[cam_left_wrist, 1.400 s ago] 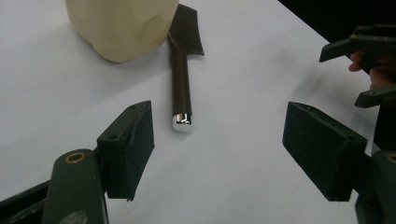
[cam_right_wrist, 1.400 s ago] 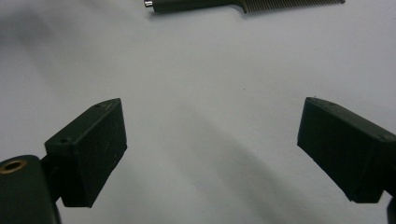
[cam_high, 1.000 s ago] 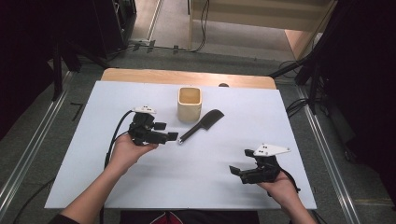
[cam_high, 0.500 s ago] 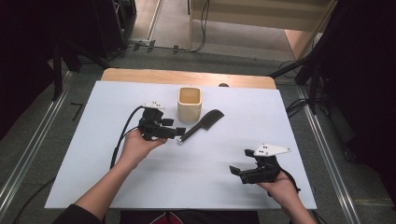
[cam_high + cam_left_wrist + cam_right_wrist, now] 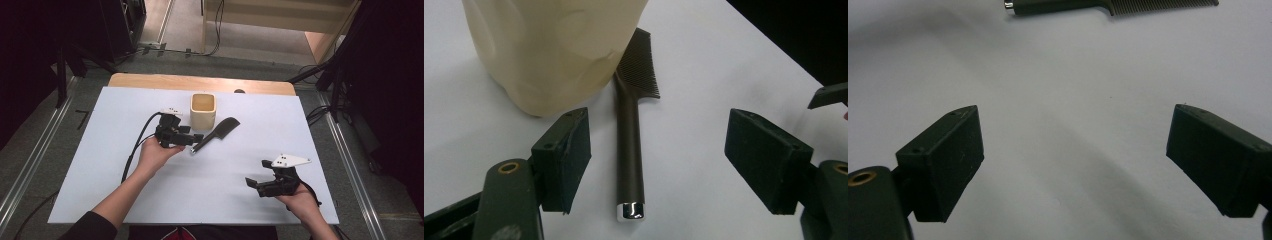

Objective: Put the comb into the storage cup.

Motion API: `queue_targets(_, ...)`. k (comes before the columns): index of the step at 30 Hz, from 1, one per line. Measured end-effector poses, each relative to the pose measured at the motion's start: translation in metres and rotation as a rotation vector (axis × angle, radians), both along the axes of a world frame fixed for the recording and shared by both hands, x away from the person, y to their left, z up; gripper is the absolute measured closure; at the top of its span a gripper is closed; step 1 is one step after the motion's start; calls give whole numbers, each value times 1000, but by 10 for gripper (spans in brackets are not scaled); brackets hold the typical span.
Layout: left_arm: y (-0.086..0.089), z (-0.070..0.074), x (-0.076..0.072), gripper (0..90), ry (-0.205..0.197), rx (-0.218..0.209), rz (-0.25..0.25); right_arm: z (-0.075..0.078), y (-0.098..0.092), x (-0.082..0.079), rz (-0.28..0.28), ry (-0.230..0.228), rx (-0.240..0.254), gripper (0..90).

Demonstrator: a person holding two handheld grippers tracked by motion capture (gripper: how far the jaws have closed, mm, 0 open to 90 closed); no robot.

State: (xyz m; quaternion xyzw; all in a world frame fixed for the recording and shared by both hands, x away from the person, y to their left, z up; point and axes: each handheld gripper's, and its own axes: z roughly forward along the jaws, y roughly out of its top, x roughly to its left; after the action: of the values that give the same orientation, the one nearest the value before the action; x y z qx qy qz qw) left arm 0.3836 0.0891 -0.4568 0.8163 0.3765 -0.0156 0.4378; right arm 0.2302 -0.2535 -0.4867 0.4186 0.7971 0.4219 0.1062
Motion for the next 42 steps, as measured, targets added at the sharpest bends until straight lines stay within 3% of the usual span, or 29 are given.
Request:
queue_targets(10, -9, -12, 1, 279, -6, 37, -17, 0, -1, -1, -1, 0, 2, 67)
queue_targets(14, -11, -17, -1, 291, -33, 53, -16, 0, -1, -1, -1, -1, 2, 67)
queue_targets(35, -17, -43, -2, 302, 2, 106, -18, 0, 0, -1, 0, 1, 4, 68)
queue_targets(42, -18, -48, -4, 341, -39, 123, -2, 0, 0, -1, 1, 1, 5, 67)
